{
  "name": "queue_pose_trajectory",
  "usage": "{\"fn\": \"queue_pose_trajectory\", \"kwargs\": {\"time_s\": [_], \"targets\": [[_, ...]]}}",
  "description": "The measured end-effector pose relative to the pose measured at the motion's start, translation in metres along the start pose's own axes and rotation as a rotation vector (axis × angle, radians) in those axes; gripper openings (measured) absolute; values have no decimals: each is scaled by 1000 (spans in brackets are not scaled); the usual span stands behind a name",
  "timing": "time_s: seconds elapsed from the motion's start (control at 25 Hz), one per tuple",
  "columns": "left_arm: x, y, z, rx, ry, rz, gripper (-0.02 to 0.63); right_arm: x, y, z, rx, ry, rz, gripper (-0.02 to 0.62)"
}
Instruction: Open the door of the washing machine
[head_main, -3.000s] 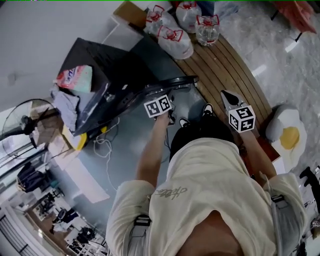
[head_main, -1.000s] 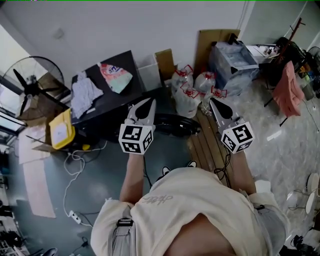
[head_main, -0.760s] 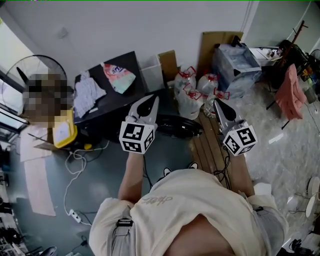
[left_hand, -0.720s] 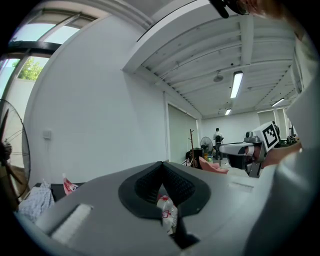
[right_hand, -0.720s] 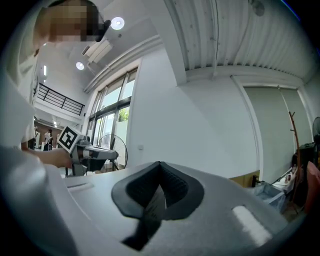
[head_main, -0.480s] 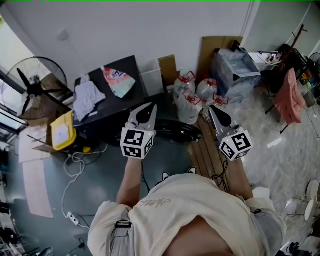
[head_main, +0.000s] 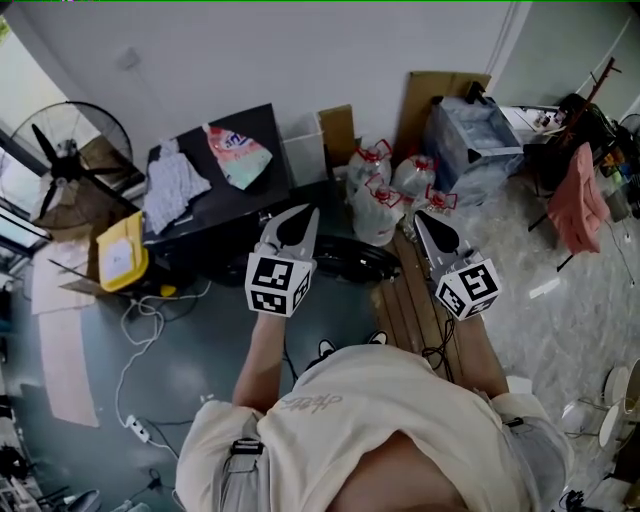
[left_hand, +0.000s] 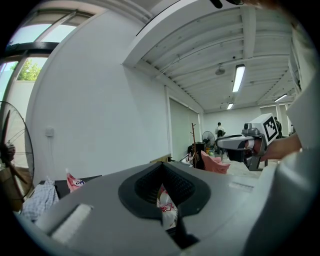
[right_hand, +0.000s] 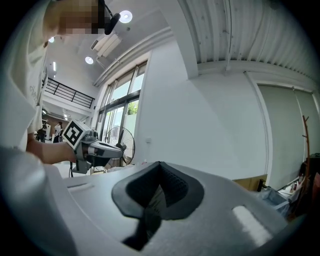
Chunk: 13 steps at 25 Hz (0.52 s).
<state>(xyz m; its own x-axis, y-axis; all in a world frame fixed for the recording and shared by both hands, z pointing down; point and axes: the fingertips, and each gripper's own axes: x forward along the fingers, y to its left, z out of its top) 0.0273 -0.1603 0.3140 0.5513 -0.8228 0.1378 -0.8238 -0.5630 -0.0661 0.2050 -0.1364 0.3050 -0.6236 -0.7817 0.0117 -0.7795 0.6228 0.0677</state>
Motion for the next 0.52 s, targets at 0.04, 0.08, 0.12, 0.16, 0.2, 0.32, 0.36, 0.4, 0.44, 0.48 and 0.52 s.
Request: {"fn": "queue_pose_trajectory", "kwargs": {"time_s": [0.04,0.08,0.12,0.16,0.2,0.32,0.36,0.4,0.44,0.48,0.52], "targets": [[0,0,1,0,-3,3,18,2,1,-1,-2,1,1,0],[0,1,1,-1,-4,7,18,3,3,-2,0,2,3,1],[-1,1,0,-2,-2,10,18,4,4,-3,6,2,6,1],[-2,1,-2,-4,2,12,18,4,5,-3,13,1,8,0],[-3,1,-4,-7,6,15,18,5,5,-3,15,-1,8,1],[-4,4,-9,-19,15,25,18,5,1,-1,13,-5,3,2],[-4,5,-10,-22,16,28,18,4,-1,0,18,-8,0,0],[-3,6,-10,-26,17,31,18,4,-3,0,23,-10,-4,0],[-2,7,-10,-28,17,32,17,3,-5,0,29,-11,-8,1],[-2,7,-11,-30,17,33,18,3,-6,0,34,-12,-11,2],[-1,8,-11,-32,18,34,18,2,-7,-1,38,-12,-13,0]]}}
